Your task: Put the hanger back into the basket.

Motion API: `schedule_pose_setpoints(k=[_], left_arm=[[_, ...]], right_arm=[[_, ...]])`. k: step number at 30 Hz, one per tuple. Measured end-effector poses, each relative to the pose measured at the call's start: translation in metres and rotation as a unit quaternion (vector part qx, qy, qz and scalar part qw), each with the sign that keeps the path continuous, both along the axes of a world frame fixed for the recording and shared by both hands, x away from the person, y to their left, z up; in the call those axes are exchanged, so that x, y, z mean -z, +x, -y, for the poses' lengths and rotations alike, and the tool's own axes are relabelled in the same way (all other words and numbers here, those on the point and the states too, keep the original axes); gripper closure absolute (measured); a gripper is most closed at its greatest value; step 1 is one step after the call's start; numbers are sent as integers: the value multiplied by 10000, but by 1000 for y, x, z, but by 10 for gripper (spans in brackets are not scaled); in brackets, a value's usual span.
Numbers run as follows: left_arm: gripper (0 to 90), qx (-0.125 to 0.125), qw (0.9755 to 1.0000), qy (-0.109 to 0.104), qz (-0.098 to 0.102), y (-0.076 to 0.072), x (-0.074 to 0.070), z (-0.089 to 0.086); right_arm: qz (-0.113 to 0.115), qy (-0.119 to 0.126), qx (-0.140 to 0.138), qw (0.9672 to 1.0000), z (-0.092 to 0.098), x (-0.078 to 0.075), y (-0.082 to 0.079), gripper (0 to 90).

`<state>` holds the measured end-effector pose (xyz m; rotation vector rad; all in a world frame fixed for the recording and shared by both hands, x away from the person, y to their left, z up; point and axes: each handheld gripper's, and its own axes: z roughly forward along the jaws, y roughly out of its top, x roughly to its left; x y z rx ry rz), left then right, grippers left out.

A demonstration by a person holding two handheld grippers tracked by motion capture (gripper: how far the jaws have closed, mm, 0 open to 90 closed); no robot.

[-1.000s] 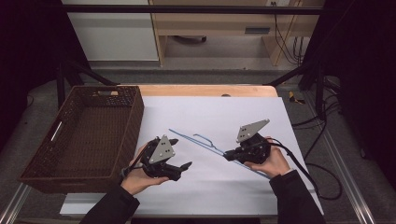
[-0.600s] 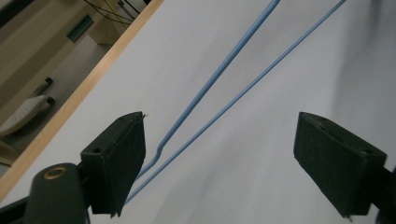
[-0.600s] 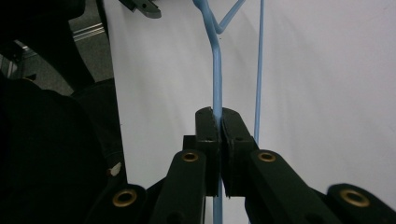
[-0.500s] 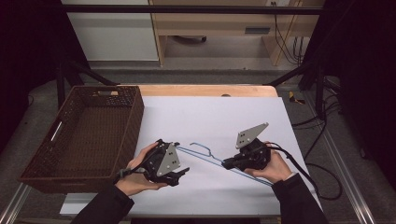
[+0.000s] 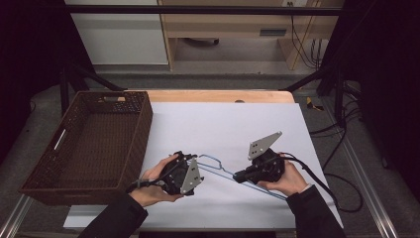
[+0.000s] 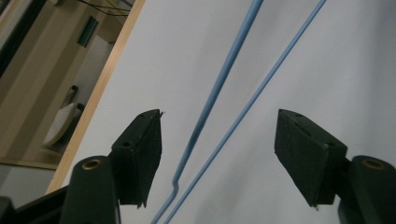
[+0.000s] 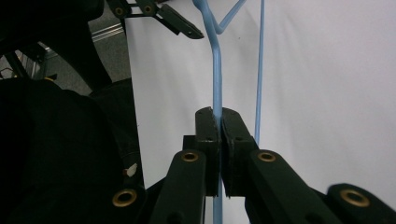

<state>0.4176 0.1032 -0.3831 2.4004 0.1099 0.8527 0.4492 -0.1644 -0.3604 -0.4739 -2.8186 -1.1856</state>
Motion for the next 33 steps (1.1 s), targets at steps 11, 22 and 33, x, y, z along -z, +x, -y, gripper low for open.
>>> schedule_pose_setpoints(k=[11,22,33], left_arm=[[568,-70,9996,184,190,2,8,3],[810,-47,9977,530,419,4,11,0],[864,89,9958,741,530,-1,16,2]], right_arm=[[-60,11,-32,10000,-2,2,-1,879],[-141,33,-93,9999,-3,3,0,879],[-134,-16,-35,9999,-3,3,2,877]])
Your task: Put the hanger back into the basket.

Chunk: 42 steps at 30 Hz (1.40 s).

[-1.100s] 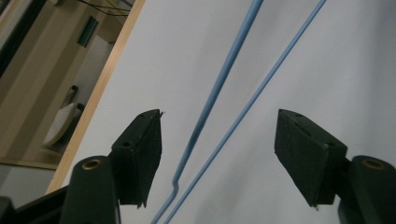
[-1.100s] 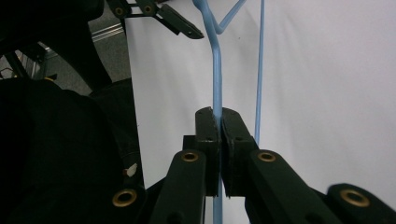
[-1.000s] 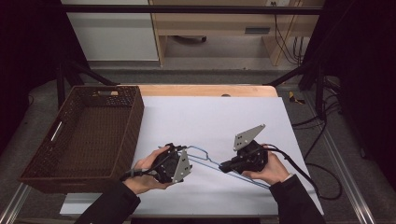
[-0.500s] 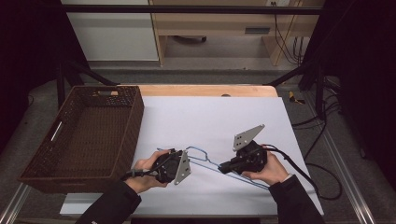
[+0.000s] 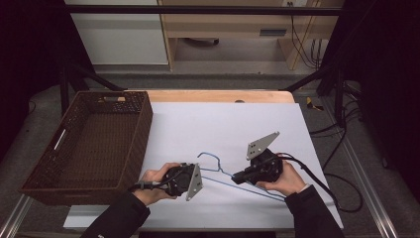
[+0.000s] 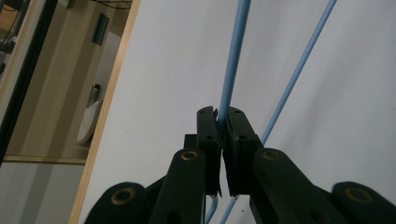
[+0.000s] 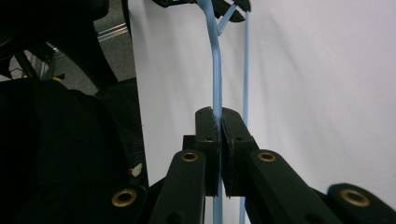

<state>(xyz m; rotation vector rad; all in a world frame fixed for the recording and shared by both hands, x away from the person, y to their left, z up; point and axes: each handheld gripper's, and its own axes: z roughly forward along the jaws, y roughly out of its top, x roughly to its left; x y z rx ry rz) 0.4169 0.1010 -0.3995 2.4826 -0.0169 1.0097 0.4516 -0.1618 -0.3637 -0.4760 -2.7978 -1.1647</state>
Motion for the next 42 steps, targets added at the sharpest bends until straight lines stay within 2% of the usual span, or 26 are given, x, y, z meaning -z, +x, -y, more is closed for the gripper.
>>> schedule_pose_setpoints(k=[6,10,11,14,15,16,18,20,21,23,24,25,26,28,29,30,31,32,33,34,35,37,38,39,40,42], left_arm=[[872,14,10000,-2,24,-3,-1,-1],[874,-22,10000,5,-63,-3,-2,0],[874,-77,9999,-7,-152,-2,-3,0],[875,-162,9996,-23,-234,-2,-4,0],[875,-239,9993,27,-271,-1,-6,0],[875,-239,9993,27,-271,-1,-6,0],[875,-400,9986,-7,-340,0,-8,1],[875,-537,9979,39,-358,1,-10,2],[876,-537,9979,39,-358,1,-10,2],[875,-658,9971,-13,-385,2,-11,3],[876,-735,9962,-115,-445,3,-11,3],[876,-787,9959,-126,-427,4,-12,3],[876,-907,9946,-155,-485,5,-14,3],[876,-972,9940,-177,-477,6,-15,4],[876,-1031,9931,-157,-531,7,-17,4],[876,-1170,9916,-154,-530,9,-19,4],[876,-1225,9909,-162,-538,9,-21,4],[876,-1225,9909,-162,-538,9,-21,4],[876,-1302,9898,-188,-556,10,-22,4],[876,-1334,9891,-224,-587,11,-23,4],[876,-1457,9872,-251,-606,13,-26,4],[876,-1507,9862,-311,-603,14,-27,4],[876,-1591,9848,-299,-631,15,-31,2],[876,-1591,9848,-299,-631,15,-31,2],[876,-1631,9839,-340,-640,16,-33,2],[876,-1726,9821,-405,-640,17,-37,1]], right_arm=[[19,25,68,10000,1,-2,1,876],[27,14,76,10000,1,-2,2,874],[76,12,107,9999,1,-2,1,869],[178,48,167,9997,2,-2,1,842],[243,116,265,9993,4,-5,1,771],[243,116,265,9993,4,-5,1,771],[572,286,535,9965,12,-12,-1,651],[816,359,775,9930,19,-18,-2,591],[816,359,775,9930,19,-18,-2,591],[1055,483,1023,9880,27,-23,-3,502],[1266,543,1249,9826,34,-26,-4,406],[1266,543,1249,9826,34,-26,-4,406],[1451,616,1485,9763,40,-27,-4,322],[1642,697,1772,9679,47,-26,-5,249],[1642,697,1772,9679,47,-26,-5,249],[1764,789,2039,9597,54,-25,-6,223],[1810,858,2166,9555,58,-25,-7,197],[1810,858,2166,9555,58,-25,-7,197],[1829,911,2282,9519,61,-24,-7,167],[1836,962,2496,9459,68,-22,-8,125],[1867,978,2565,9433,72,-20,-9,117],[1873,1010,2728,9382,78,-17,-12,87],[1857,1023,2800,9363,81,-15,-13,79],[1840,1031,2862,9347,84,-14,-14,71],[1840,1031,2862,9347,84,-14,-14,71],[1824,1082,2970,9310,89,-10,-17,56]])
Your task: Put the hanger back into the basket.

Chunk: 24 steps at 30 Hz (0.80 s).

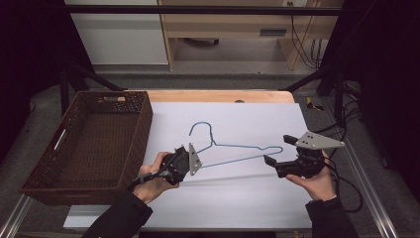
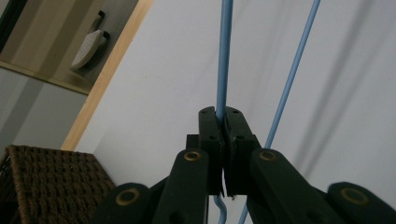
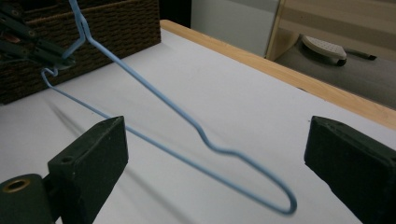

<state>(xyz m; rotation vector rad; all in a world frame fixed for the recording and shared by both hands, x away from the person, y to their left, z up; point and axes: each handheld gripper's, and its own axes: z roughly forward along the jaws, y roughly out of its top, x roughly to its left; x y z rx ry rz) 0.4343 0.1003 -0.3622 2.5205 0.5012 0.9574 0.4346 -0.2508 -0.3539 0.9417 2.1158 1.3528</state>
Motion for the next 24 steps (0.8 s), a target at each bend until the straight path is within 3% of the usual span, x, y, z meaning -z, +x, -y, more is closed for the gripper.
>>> schedule_pose_setpoints(k=[3,4,5,8,18,24], left_arm=[[876,-140,9996,-230,2,3,-5,-1],[876,-169,9997,-181,-23,4,-8,-2],[876,-234,9992,-311,-15,6,-12,-3],[876,-232,9992,-334,-58,7,-17,-3],[875,-430,9981,-422,116,11,-46,-10],[875,-511,9970,-581,13,13,-67,-26]], right_arm=[[-54,131,114,9998,6,6,-4,40],[-71,144,137,9998,8,9,-5,38],[-98,183,192,9996,10,13,-7,35],[-115,208,213,9995,12,17,-9,37],[-290,199,217,9991,14,33,-12,38],[-316,187,248,9990,15,36,-13,40]])
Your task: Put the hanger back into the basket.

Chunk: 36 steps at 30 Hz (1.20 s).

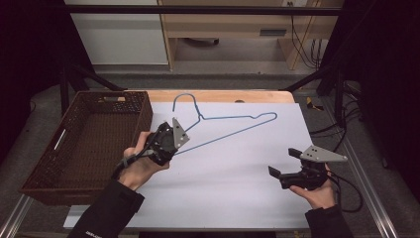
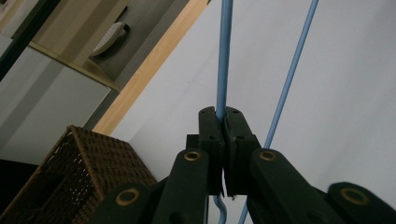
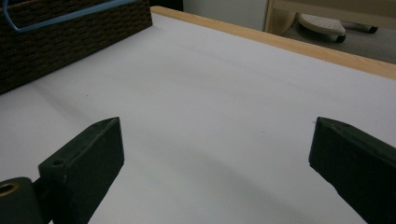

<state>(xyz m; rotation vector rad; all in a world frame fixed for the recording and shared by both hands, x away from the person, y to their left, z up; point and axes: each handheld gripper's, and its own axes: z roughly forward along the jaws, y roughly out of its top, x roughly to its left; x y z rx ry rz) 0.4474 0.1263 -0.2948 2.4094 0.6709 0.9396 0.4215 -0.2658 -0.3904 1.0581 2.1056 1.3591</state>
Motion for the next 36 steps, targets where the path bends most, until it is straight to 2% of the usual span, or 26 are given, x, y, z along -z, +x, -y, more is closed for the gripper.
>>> schedule_pose_setpoints(k=[1,3,4,9,14,15,25,28,30,31,33,34,36], left_arm=[[875,-42,10000,-21,-23,1,-8,-5],[876,-74,10000,-9,-26,2,-11,-7],[875,-164,9999,-10,-14,3,-19,-12],[875,-359,9993,-19,84,5,-32,-20],[875,-596,9982,16,72,10,-42,-37],[876,-645,9979,10,51,11,-44,-45],[875,-923,9957,-65,51,12,-48,-78],[876,-1081,9940,-153,68,15,-48,-89],[876,-1190,9928,-125,63,17,-49,-97],[876,-1297,9914,-123,92,18,-50,-104],[875,-1334,9909,-127,93,19,-50,-108],[875,-1384,9903,-60,93,19,-51,-113],[875,-1507,9885,-100,98,20,-52,-125]], right_arm=[[-9,-1,0,10000,0,0,0,40],[-9,1,4,10000,0,0,0,40],[-15,-5,-18,10000,0,0,0,40],[-12,-19,-42,10000,0,1,0,41],[-12,-20,-60,10000,-1,1,0,42],[-6,-20,-52,10000,0,1,0,42],[-16,-32,-12,10000,-1,3,0,39],[-18,-31,-8,10000,-1,3,0,40],[-17,-31,1,10000,0,2,0,40],[-22,-33,-4,10000,0,2,0,40],[-23,-33,-7,10000,0,3,0,40],[-23,-33,-7,10000,0,3,0,40],[-22,-26,-5,10000,0,3,0,40]])
